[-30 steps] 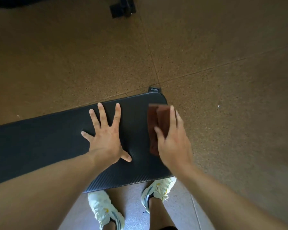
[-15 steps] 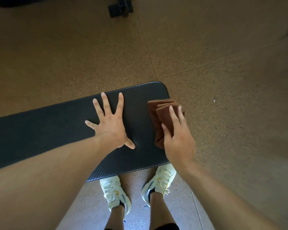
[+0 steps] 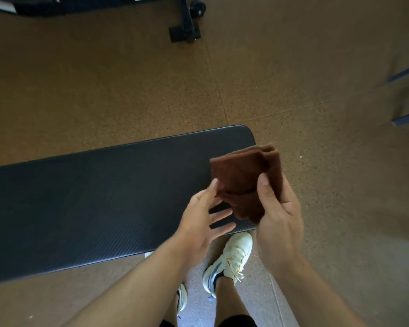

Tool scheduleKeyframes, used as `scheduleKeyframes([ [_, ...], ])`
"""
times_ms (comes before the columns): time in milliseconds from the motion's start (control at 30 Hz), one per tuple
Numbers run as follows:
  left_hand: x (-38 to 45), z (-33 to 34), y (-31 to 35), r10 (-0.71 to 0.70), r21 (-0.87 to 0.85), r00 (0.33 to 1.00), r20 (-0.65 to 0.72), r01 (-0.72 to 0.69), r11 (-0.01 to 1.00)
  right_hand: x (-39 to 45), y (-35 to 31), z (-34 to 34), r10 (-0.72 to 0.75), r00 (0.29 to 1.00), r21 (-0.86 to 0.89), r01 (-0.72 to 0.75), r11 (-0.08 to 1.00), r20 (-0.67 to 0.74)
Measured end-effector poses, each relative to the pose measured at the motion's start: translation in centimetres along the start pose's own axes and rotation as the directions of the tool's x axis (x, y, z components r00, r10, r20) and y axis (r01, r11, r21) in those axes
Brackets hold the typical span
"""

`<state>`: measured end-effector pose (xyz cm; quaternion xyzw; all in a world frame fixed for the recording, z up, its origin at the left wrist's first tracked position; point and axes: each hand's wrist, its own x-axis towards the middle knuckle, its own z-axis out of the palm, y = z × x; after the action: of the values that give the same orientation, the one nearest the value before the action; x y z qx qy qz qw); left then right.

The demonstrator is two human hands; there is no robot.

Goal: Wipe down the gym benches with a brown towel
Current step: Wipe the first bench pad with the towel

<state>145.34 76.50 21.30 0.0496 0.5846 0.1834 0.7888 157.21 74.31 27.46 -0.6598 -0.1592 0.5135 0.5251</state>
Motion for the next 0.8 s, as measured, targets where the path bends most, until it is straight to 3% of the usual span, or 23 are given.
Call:
scheduleKeyframes([
  [133, -1.6, -1.8, 1.8, -0.046, -0.166, 0.993, 0.111, 0.065, 0.984, -2.6, -2.4, 1.7, 0.24, 0.969, 0.381, -0.199, 0.903, -0.062],
  [200, -2.4, -2.7, 2.3, -0.008, -0.138, 0.991, 0.136, 0.027, 0.99, -3.2, -3.0, 1.8, 0.316, 0.942, 0.451, -0.233, 0.862, -0.117],
  [300, -3.7, -4.1, 2.8, 0.006, -0.002, 0.995, 0.104, -0.006, 1.0, -3.1, -3.5, 1.5, 0.31, 0.87, 0.427, -0.13, 0.895, -0.384],
  [400, -4.7, -4.7, 2.3, 0.159, 0.259, 0.987, -0.016, -0.15, 0.954, -1.5, -3.7, 0.7, 0.145, 0.822, 0.254, 0.0, 0.967, -0.551],
  [500, -5.3, -4.9, 2.4, 0.378, 0.469, 0.92, -0.103, -0.29, 0.834, 1.6, -2.7, 0.8, 0.013, 0.865, -0.132, -0.091, 0.987, -0.501],
  [567, -4.4, -6.2, 2.9, 0.471, 0.621, 0.863, -0.181, -0.271, 0.736, 4.0, -0.8, 1.0, 0.027, 0.933, -0.554, -0.237, 0.798, -0.359],
  [633, -2.7, -8.4, 3.7, 0.491, 0.756, 0.829, -0.268, -0.135, 0.64, 6.0, 2.2, 1.0, 0.015, 0.968, -0.815, -0.219, 0.537, -0.25],
  [700, -1.2, -10.8, 4.7, 0.512, 0.824, 0.808, -0.291, -0.06, 0.563, 6.8, 4.6, 1.4, -0.023, 0.989, -0.901, -0.122, 0.416, -0.144],
  [733, -0.6, -11.8, 5.3, 0.542, 0.878, 0.799, -0.262, -0.036, 0.477, 7.2, 5.9, 1.5, -0.038, 0.995, -0.918, -0.074, 0.389, -0.096],
  [800, 0.3, -13.5, 6.8, 0.586, 0.988, 0.801, -0.123, 0.043, 0.148, 8.1, 7.4, 1.8, -0.047, 0.998, -0.935, -0.021, 0.355, -0.04],
])
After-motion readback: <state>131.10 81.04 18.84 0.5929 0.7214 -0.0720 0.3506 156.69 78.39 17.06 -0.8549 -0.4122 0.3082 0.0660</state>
